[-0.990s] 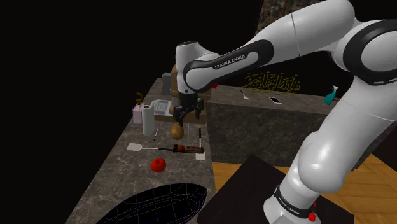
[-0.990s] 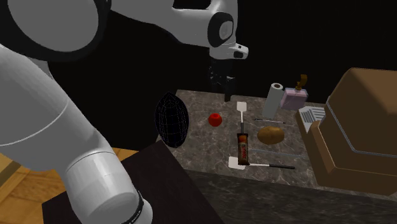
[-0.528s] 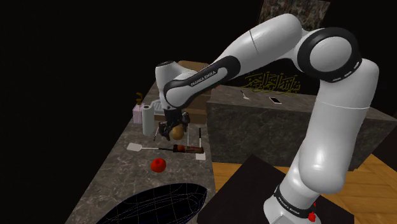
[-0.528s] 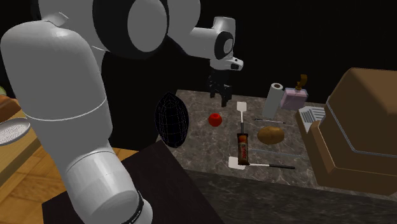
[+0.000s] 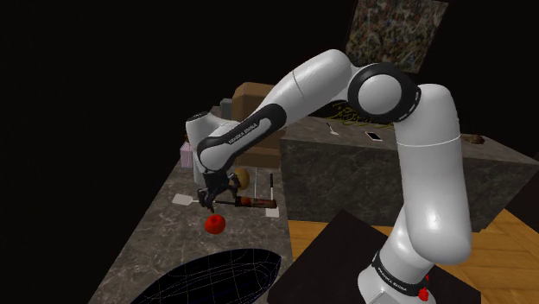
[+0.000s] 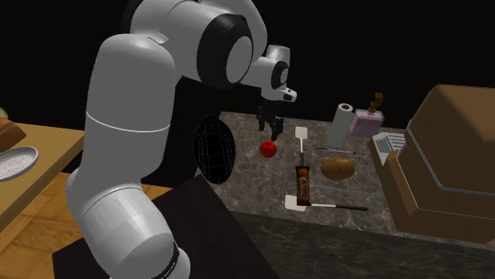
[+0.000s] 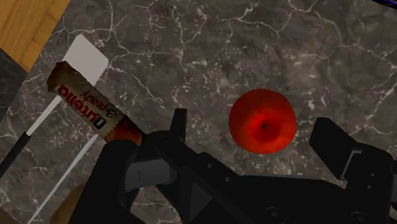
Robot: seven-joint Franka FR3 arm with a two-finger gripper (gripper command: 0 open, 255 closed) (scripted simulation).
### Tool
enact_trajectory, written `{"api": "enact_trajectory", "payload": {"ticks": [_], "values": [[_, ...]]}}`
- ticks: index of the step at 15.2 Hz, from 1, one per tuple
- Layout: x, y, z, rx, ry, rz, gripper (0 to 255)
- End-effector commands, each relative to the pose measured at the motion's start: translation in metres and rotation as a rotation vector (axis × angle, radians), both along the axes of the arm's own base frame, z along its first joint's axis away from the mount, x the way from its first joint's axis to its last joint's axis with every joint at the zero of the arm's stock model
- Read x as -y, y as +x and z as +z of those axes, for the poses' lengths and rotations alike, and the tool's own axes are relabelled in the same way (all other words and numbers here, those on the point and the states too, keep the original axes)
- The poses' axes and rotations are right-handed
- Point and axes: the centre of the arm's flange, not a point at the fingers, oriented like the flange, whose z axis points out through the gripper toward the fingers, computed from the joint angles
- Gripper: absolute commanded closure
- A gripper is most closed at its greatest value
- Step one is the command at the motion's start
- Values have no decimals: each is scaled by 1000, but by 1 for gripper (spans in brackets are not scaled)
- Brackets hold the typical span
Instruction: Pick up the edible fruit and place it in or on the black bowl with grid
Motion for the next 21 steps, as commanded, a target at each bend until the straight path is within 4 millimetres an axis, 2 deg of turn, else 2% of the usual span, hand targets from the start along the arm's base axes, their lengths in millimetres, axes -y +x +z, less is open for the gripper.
{"api": "enact_trajectory", "payload": {"ticks": [1,4,12,20,21], "values": [[-10,11,-25,-22,-4,-3,0],[-27,24,-61,-55,-10,-6,0],[-24,16,-102,-60,-11,-7,0],[-24,15,-105,-60,-11,-7,0],[-24,15,-105,-60,-11,-7,255]]}}
